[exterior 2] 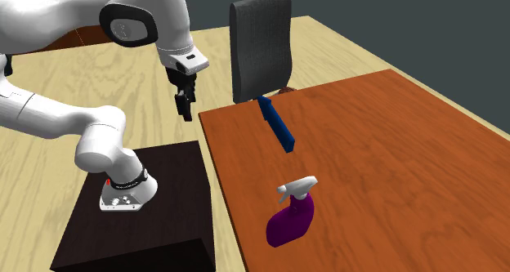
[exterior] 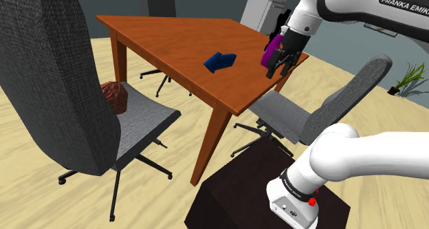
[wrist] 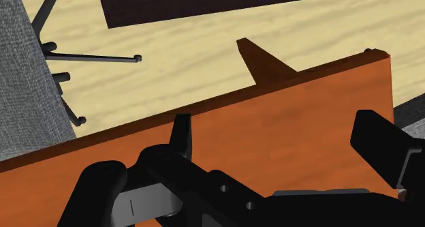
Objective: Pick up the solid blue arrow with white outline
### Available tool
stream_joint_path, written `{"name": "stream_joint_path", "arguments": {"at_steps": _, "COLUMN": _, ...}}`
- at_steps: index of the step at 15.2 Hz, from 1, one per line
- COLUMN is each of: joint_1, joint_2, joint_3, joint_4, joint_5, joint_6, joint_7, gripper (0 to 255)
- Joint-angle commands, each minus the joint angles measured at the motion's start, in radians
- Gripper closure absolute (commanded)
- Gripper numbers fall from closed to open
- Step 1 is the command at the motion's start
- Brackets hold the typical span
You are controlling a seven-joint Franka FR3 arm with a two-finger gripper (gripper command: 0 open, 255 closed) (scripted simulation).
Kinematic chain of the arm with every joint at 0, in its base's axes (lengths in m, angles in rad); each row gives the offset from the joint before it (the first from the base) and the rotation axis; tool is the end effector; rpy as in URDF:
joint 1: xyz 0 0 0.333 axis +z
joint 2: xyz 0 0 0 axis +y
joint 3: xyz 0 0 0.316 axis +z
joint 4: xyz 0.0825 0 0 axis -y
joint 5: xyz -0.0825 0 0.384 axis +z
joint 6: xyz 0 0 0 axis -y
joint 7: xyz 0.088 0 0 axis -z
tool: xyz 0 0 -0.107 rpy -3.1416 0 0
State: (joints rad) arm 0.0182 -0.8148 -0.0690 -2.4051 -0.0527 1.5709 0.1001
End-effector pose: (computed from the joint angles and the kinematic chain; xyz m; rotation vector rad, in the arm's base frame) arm 0.2978 -0.0265 0.5753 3.1317 -0.2010 -0.0321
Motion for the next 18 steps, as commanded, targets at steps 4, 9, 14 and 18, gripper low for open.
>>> {"name": "stream_joint_path", "arguments": {"at_steps": 4, "joint_1": -0.029, "joint_2": 0.114, "joint_3": 0.053, "joint_4": 0.059, "joint_5": 0.061, "joint_6": 0.044, "joint_7": 0.176, "gripper": 0}}
{"name": "stream_joint_path", "arguments": {"at_steps": 9, "joint_1": -0.082, "joint_2": 0.313, "joint_3": 0.119, "joint_4": 0.187, "joint_5": 0.135, "joint_6": 0.106, "joint_7": 0.455, "gripper": 0}}
{"name": "stream_joint_path", "arguments": {"at_steps": 14, "joint_1": -0.131, "joint_2": 0.510, "joint_3": 0.152, "joint_4": 0.340, "joint_5": 0.176, "joint_6": 0.151, "joint_7": 0.719, "gripper": 0}}
{"name": "stream_joint_path", "arguments": {"at_steps": 18, "joint_1": -0.164, "joint_2": 0.660, "joint_3": 0.157, "joint_4": 0.473, "joint_5": 0.195, "joint_6": 0.174, "joint_7": 0.918, "gripper": 0}}
